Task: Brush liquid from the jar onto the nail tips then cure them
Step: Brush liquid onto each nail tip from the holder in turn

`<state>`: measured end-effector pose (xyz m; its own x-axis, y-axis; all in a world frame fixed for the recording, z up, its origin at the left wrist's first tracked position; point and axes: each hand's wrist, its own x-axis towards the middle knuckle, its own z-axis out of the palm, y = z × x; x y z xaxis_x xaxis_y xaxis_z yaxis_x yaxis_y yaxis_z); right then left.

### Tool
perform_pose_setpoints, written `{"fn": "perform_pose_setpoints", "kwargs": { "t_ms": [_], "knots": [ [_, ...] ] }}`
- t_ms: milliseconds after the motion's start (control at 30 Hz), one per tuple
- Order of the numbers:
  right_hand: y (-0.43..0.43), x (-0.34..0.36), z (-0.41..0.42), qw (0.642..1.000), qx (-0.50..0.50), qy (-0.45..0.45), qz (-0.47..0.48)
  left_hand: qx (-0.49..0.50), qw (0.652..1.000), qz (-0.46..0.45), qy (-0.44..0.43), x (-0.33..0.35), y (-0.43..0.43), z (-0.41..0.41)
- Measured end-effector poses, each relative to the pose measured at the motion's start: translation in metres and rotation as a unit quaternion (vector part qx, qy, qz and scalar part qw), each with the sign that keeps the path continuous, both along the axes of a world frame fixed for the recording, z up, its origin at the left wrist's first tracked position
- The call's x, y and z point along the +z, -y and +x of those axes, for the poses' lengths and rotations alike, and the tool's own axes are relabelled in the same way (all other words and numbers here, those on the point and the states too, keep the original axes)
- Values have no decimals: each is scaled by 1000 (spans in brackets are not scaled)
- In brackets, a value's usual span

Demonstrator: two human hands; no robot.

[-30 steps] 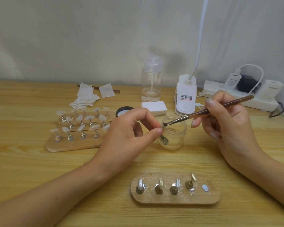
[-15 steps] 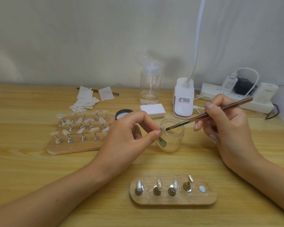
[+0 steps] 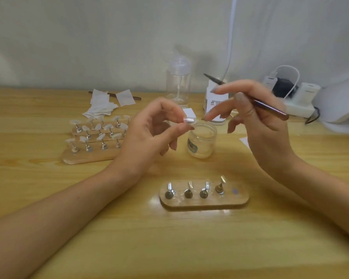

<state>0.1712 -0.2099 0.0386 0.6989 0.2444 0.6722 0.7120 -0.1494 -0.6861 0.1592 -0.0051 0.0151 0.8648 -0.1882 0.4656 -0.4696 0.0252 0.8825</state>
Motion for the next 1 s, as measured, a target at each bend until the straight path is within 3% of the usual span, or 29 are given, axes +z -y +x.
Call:
{"fn": "perform_pose_setpoints", "kwargs": {
  "t_ms": [133,367,533,767,1000],
  "knots": [
    [-9,9,-11,994,58,-8,-91,-40,997,-55,-35,0,-2,0],
    [-21,17,-24,995,56,-46,-72,-82,991,-93,-57,-1,-3,-2],
    [-18,16,-30,997,17,-49,-62,-85,992,-73,-63,0,0,-6],
    [23,-1,-55,990,-32,-128,-59,-40,996,-7,-82,0,4,-14],
    [42,-19,-79,973,-26,-196,-116,0,998,-17,-64,-3,4,-14]
  ]
}}
